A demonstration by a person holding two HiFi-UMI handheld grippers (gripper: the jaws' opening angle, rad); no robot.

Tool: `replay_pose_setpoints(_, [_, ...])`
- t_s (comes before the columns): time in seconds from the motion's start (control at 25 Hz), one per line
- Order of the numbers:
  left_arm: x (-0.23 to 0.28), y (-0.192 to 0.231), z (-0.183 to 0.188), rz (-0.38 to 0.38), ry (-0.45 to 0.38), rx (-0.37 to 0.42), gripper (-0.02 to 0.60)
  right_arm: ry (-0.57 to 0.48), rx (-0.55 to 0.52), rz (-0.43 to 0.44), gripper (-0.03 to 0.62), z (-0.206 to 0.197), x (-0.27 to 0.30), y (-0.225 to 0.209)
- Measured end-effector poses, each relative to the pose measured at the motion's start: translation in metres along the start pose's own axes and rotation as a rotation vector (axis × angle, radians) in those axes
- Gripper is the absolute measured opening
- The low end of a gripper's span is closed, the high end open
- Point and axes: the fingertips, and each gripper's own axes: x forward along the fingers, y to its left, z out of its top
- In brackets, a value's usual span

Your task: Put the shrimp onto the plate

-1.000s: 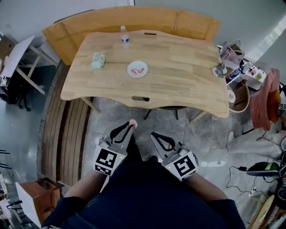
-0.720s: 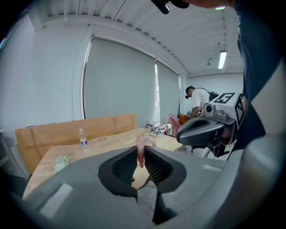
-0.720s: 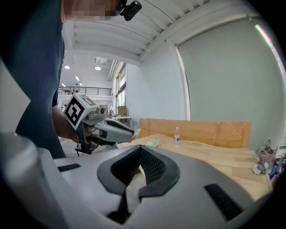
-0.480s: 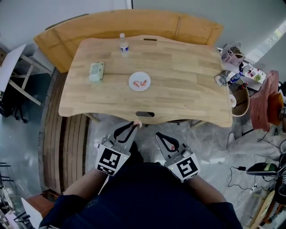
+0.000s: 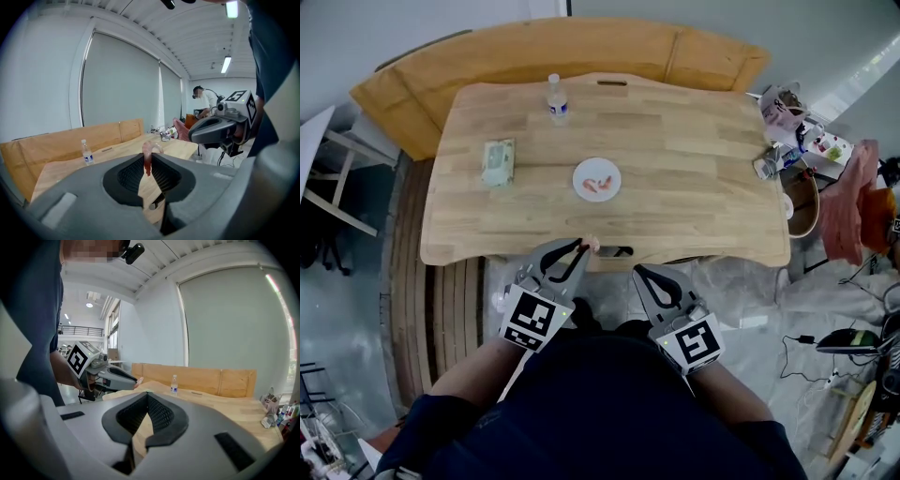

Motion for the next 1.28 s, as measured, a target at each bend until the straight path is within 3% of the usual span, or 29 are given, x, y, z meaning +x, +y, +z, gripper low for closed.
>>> replay_pose_setpoints(0.24, [0.024,0.025,0.000,0.011,0.014,0.018,0.055,0.021,0.011,-0.010,0.010,-0.002,0.015,-0.022])
replay_pose_setpoints(0.64, [0.077,0.052,-0.010,0.069,0.071,-0.003,0.055,0.009,0.001,0.055,0.009,0.004,0.042,-0.081])
replay_pose_setpoints(1.04, [0.144,0.089,-0.038,0.076,0.152,0.033,0.055,0.087,0.064,0.082,0.010,-0.010,0.050,-0.128])
replay_pose_setpoints(1.28, [0.185,0.112,-0.070,0.068,0.223,-0.018,0.055,0.049,0.090,0.078,0.010,-0.012,0.060,-0.148])
